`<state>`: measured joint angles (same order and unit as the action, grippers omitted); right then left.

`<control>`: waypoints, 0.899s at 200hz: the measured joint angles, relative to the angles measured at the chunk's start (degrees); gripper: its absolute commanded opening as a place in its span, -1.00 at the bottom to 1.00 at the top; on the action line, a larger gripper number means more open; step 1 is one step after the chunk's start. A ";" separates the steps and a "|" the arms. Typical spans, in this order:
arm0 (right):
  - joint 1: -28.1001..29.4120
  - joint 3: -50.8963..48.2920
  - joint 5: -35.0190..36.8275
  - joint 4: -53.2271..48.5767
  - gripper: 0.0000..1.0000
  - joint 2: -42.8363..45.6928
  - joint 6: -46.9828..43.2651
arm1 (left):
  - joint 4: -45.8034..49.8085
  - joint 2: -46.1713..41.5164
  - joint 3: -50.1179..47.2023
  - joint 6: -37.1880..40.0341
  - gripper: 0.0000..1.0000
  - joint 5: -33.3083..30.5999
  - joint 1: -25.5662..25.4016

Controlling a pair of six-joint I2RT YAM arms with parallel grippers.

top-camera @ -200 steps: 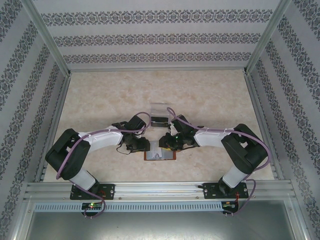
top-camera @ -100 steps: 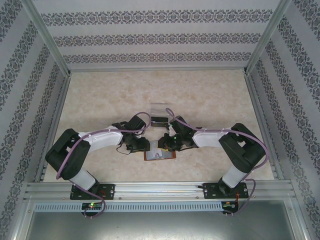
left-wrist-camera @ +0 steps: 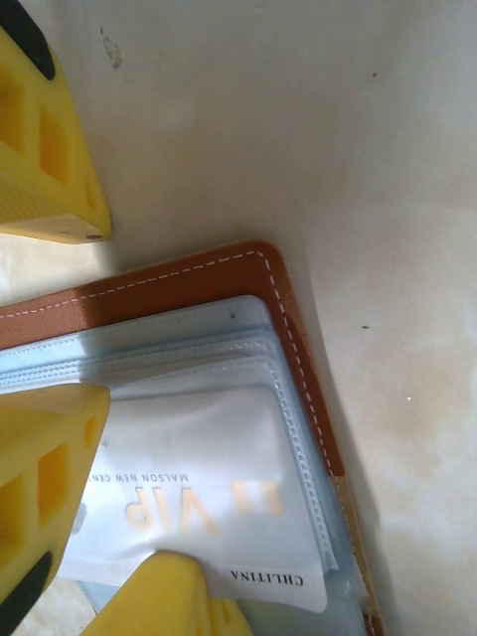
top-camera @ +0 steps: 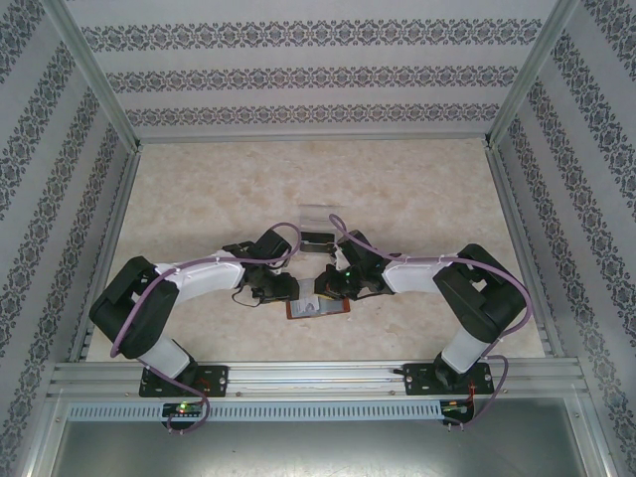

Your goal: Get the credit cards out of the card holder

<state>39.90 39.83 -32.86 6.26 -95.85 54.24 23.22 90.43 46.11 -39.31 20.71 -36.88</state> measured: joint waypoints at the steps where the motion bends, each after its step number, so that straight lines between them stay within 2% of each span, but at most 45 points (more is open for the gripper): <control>1: 0.00 0.00 0.00 0.02 -0.79 0.00 0.00 | 0.02 0.00 0.00 0.00 -0.15 0.00 0.00; 79: 0.00 0.00 0.00 0.00 -0.79 0.00 -0.02 | 0.87 0.17 0.74 -0.02 -0.15 -0.81 -0.33; 125: 0.00 0.00 -0.02 0.00 -0.79 0.00 -0.02 | 0.52 -0.20 0.76 -0.07 -0.04 -0.66 -1.11; 154: 0.00 0.00 -0.02 0.00 -0.79 0.00 0.00 | 0.24 0.20 0.76 -0.07 -0.05 -0.61 -1.16; 180: 0.00 0.00 0.02 -0.04 -0.68 0.00 -0.07 | 0.70 1.07 1.20 0.00 -0.12 -1.27 -1.18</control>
<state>39.90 39.83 -32.84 6.22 -95.85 54.17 23.92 91.50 47.31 -39.31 19.44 -38.06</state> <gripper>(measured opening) 0.134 0.461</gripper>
